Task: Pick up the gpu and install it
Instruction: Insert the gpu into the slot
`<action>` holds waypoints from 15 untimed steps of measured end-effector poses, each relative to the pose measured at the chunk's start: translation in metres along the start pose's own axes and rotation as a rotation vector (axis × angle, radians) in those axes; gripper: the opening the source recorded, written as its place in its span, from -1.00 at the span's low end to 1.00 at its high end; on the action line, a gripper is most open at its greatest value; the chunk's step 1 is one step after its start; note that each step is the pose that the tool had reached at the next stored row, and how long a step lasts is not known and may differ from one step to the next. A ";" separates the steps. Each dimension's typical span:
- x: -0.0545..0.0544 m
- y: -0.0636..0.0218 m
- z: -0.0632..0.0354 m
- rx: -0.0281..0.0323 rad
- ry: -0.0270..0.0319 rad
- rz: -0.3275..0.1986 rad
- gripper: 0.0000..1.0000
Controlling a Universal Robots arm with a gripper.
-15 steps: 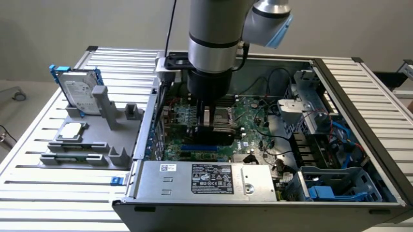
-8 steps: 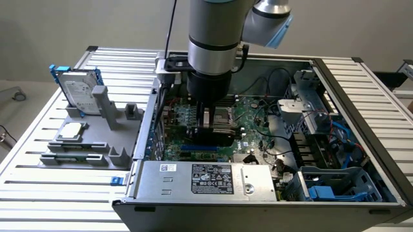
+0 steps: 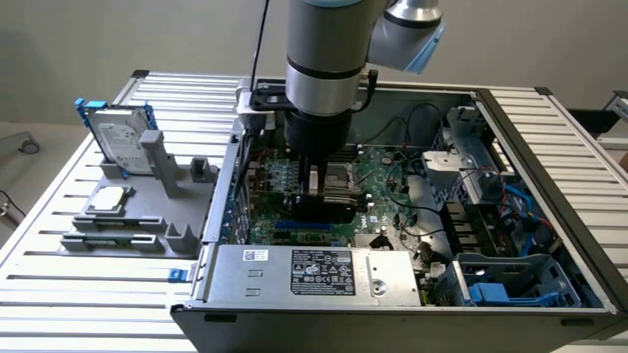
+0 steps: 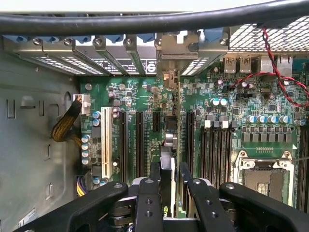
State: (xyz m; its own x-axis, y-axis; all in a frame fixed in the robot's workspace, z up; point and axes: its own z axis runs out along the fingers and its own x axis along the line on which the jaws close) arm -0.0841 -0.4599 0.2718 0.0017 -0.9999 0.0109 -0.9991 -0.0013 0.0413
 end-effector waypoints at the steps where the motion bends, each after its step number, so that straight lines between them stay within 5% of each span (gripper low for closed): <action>1: 0.000 0.0002 0.0002 0.0000 -0.0003 0.000 -0.48; 15: 0.000 0.0038 0.0066 0.0012 -0.0036 0.000 -0.48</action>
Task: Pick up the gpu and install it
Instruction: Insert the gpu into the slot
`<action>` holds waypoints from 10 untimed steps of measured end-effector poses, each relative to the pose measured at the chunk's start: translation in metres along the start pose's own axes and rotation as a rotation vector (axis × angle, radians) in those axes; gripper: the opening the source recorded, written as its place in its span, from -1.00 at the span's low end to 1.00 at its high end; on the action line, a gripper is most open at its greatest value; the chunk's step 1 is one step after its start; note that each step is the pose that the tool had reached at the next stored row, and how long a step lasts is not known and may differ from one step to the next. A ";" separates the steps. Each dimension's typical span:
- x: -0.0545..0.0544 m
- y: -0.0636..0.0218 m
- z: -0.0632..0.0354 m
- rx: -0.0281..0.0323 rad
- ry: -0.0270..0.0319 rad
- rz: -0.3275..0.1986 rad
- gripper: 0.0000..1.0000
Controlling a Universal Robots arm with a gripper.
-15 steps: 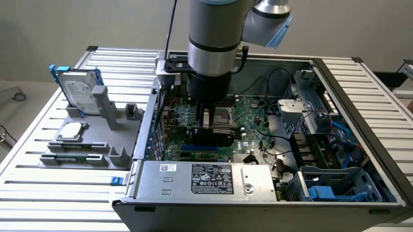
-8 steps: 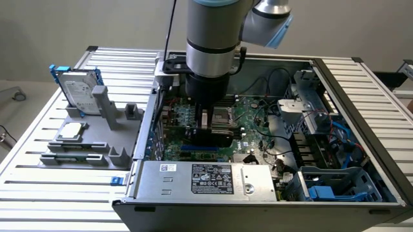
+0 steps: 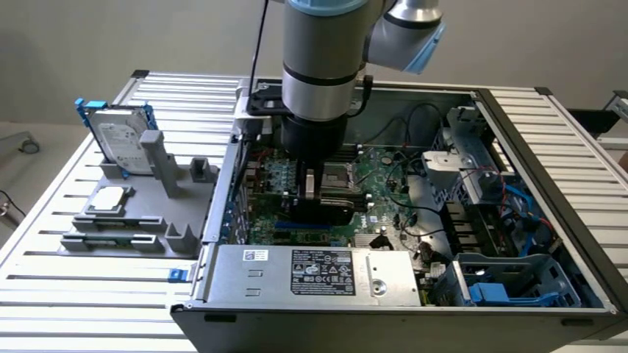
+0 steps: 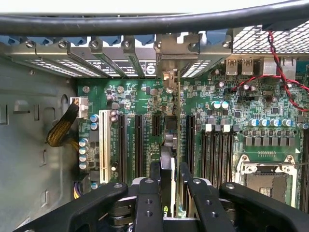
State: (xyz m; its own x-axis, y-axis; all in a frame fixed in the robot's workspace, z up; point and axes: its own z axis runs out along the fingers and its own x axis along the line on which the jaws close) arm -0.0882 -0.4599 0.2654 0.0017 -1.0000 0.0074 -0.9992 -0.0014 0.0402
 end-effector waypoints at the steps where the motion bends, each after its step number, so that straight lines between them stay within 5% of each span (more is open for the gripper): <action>1: 0.000 0.0002 0.0002 0.0007 -0.0026 0.000 -0.48; 4: 0.000 0.0016 0.0009 0.0027 -0.0092 0.000 -0.48; 10: 0.000 0.0025 0.0024 0.0034 -0.0100 -0.004 -0.48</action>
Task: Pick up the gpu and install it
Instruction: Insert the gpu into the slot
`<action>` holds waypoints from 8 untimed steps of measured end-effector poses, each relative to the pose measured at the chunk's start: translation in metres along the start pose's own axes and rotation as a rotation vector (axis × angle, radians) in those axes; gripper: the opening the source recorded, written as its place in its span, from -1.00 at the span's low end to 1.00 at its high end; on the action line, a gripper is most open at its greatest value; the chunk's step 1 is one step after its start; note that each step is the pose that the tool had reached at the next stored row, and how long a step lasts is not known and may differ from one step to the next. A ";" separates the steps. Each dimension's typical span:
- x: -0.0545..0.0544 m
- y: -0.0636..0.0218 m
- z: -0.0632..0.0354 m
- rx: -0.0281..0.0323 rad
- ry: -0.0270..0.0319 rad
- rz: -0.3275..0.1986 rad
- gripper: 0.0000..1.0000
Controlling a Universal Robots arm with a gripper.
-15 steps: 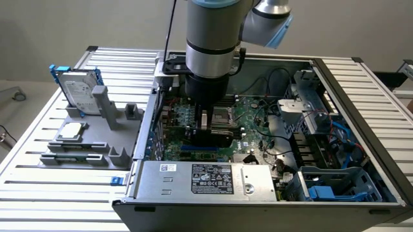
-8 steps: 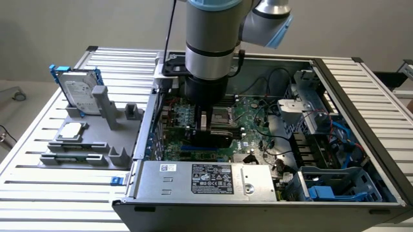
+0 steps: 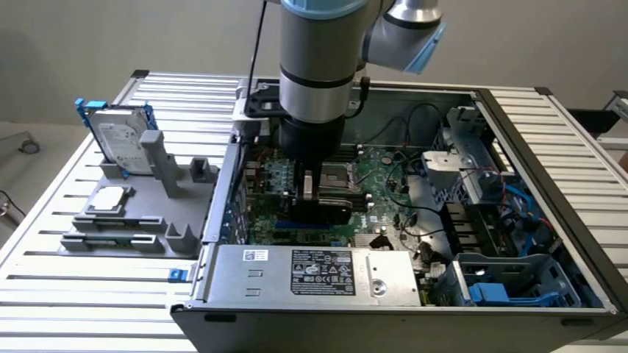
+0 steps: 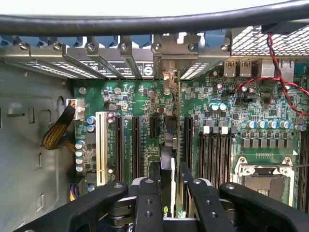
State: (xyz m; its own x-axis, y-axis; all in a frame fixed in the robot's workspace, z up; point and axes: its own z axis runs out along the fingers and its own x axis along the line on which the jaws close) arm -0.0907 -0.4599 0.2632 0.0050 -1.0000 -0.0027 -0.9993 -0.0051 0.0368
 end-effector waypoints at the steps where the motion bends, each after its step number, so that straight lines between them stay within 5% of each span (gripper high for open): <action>1: 0.000 0.0000 0.0002 0.0003 0.0001 -0.002 -0.48; 8: 0.000 0.0002 0.0021 0.0035 0.0005 -0.015 -0.48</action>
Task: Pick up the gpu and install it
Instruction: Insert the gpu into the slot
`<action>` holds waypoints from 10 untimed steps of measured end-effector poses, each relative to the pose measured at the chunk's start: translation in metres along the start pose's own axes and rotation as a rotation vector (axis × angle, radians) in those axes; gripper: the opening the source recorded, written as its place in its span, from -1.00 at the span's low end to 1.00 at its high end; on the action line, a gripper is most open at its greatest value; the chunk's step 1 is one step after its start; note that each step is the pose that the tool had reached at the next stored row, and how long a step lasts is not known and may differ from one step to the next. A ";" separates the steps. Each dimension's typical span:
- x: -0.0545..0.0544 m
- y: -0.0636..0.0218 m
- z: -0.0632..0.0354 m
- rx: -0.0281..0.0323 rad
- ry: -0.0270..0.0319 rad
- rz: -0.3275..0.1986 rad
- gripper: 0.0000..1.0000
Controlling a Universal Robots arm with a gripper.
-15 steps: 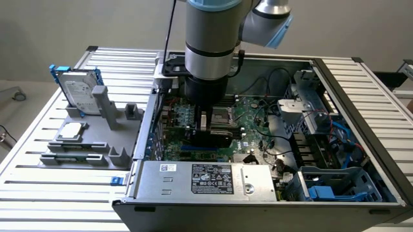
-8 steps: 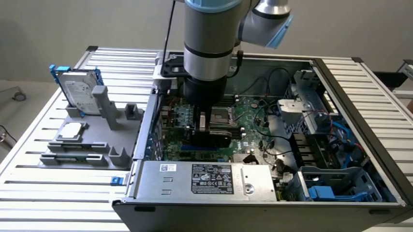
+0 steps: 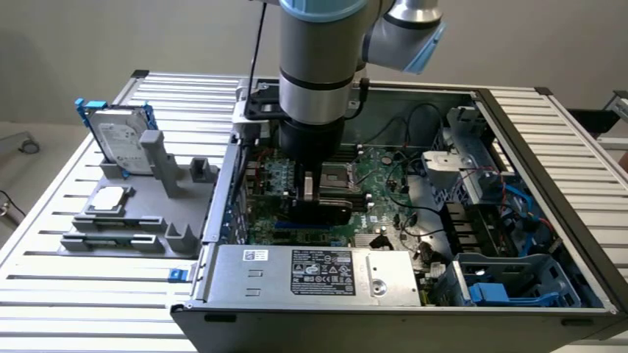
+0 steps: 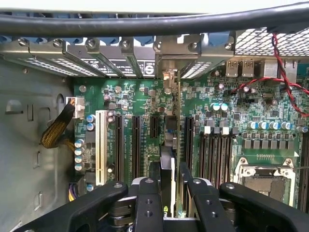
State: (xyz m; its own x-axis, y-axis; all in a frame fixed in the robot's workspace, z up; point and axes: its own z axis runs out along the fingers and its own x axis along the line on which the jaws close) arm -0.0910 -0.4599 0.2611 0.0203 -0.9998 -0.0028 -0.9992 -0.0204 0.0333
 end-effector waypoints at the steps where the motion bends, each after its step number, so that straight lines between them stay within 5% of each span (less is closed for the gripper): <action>1: 0.000 0.0001 0.0001 0.0002 -0.0001 -0.002 -0.48; 10: 0.000 0.0013 0.0016 0.0018 -0.0036 -0.016 -0.48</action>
State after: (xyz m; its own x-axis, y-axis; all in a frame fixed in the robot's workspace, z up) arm -0.0923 -0.4600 0.2596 0.0361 -0.9993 -0.0069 -0.9988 -0.0363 0.0314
